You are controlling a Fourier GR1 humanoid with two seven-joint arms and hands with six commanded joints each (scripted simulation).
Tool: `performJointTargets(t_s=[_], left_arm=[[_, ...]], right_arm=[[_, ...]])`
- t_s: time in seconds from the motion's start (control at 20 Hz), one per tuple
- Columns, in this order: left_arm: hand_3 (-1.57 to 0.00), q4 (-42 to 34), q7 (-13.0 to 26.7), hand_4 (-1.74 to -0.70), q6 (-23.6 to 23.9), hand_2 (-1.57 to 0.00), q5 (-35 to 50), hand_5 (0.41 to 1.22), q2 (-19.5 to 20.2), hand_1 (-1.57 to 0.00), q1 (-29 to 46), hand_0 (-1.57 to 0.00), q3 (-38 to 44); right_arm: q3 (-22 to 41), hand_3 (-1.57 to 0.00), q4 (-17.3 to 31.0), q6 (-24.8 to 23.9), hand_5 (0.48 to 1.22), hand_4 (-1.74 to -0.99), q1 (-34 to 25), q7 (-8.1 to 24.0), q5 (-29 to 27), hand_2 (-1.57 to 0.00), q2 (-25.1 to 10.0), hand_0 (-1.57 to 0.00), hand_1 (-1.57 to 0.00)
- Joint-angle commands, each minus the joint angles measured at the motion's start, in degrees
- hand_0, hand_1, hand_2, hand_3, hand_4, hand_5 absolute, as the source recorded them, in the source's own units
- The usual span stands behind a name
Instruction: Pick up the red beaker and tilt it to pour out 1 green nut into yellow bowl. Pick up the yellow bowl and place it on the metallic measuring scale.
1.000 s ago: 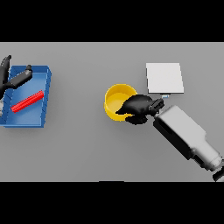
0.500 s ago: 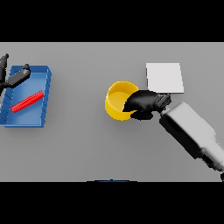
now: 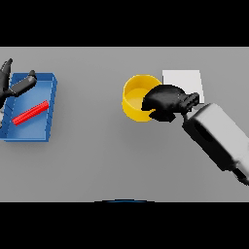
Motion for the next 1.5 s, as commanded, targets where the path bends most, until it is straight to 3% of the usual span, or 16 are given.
performJointTargets(t_s=[0.0,0.2,0.35,0.65,0.7,0.95,1.15,1.45], left_arm=[[0.00,-0.2,-0.1,-0.80,0.0,0.00,-0.1,0.723,0.5,0.00,0.2,0.00,0.0],[0.00,-1.8,-0.3,-0.81,0.7,0.00,0.2,0.741,1.3,0.00,1.3,0.00,0.4],[0.00,-2.7,1.5,-0.80,0.8,0.00,-0.2,0.734,1.7,0.00,0.9,0.00,0.0],[0.00,-4.5,4.6,-0.83,1.3,0.00,0.0,0.765,2.5,0.00,1.0,0.00,-0.2],[0.00,-4.1,4.1,-0.83,1.3,0.00,0.1,0.769,2.4,0.00,1.4,0.00,-0.1],[0.00,-3.4,4.5,-0.82,1.4,0.00,0.1,0.763,2.6,0.00,0.8,0.00,-0.2],[0.00,-2.7,4.3,-0.81,1.5,0.00,-0.5,0.753,2.2,0.00,0.7,0.00,-0.6],[0.00,-3.7,4.5,-0.80,1.7,0.00,0.4,0.725,2.4,0.00,0.6,0.00,-1.0]], right_arm=[[0.2,-1.24,0.1,-0.7,1.220,-1.719,-0.5,-1.0,0.6,-1.56,-0.5,-1.57,-1.57],[-1.8,-1.33,3.6,-2.8,1.221,-1.720,-3.8,-2.5,1.7,-1.57,-3.5,-1.57,-1.57],[-3.1,-1.26,6.3,-4.9,1.221,-1.719,-4.5,-2.8,2.1,-1.57,-4.8,-1.57,-1.57],[-6.3,-1.19,16.1,-9.1,1.221,-1.720,-5.6,-3.3,2.2,-1.57,-6.6,-1.57,-1.57],[-6.4,-1.18,18.6,-10.6,1.221,-1.720,-6.0,-4.8,2.7,-1.57,-7.0,-1.57,-1.57],[-6.4,-1.23,28.0,-14.9,1.221,-1.722,-7.3,-6.1,3.1,-1.57,-5.7,-1.57,-1.57],[-5.8,-1.39,35.4,-19.2,1.221,-1.724,-8.8,-7.8,3.9,-1.57,-4.3,-1.57,-1.57],[-5.0,-1.50,42.1,-21.9,1.221,-1.727,-10.2,-7.9,3.9,-1.57,-2.3,-1.57,-1.49]])
